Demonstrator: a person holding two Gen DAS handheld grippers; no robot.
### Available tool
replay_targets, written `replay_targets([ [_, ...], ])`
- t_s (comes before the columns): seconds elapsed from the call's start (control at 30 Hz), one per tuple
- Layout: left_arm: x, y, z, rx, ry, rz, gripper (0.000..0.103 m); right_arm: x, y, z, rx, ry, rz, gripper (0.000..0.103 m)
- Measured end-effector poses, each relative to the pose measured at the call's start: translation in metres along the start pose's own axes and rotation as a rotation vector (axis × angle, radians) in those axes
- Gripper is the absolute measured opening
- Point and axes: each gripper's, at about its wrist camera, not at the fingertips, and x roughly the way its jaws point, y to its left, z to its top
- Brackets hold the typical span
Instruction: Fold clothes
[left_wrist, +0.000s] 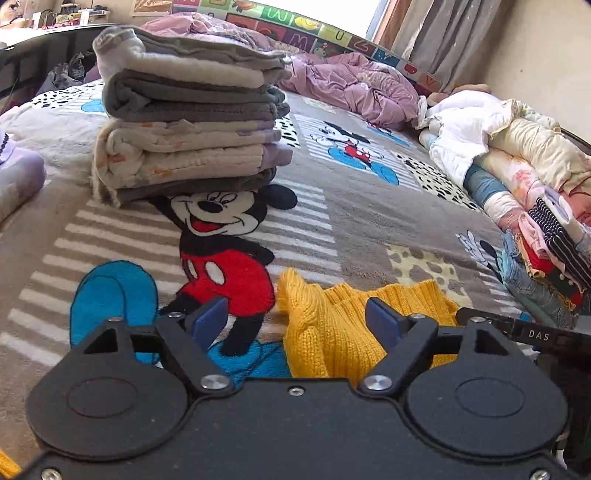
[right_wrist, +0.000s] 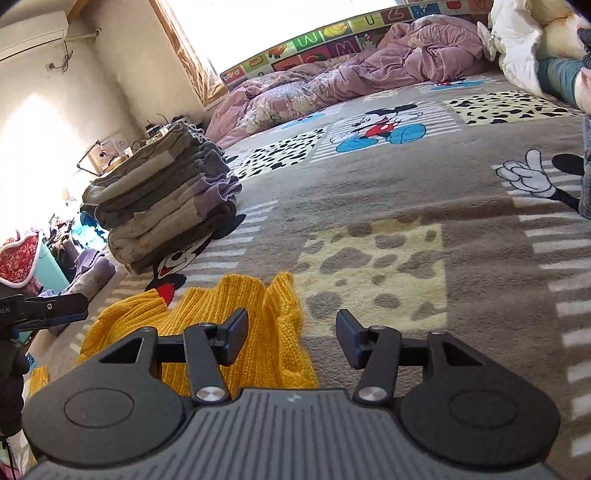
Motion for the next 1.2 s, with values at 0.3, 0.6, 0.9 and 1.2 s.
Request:
replay_targets([
  [0.3,0.036,0.004,-0.007,-0.001,0.05,-0.06,0.012,0.034,-0.005,-0.006,0.022,0.077,0.08,0.015],
  [0.6,0.041,0.047,-0.003,-0.248,0.023,-0.08,0.035,-0.027,-0.059,0.018,0.231,-0.148,0.098,0.018],
  [0.9,0.06,0.051,-0.003,-0.278,0.054,-0.161,0.044,0.013,-0.069,-0.002,0.267,0.007,0.098,0.056],
  [1.2,0.046,0.068,0.005,-0.362,-0.104,-0.126,0.001,-0.002,-0.067,0.013,0.247,-0.094,0.148,0.011],
])
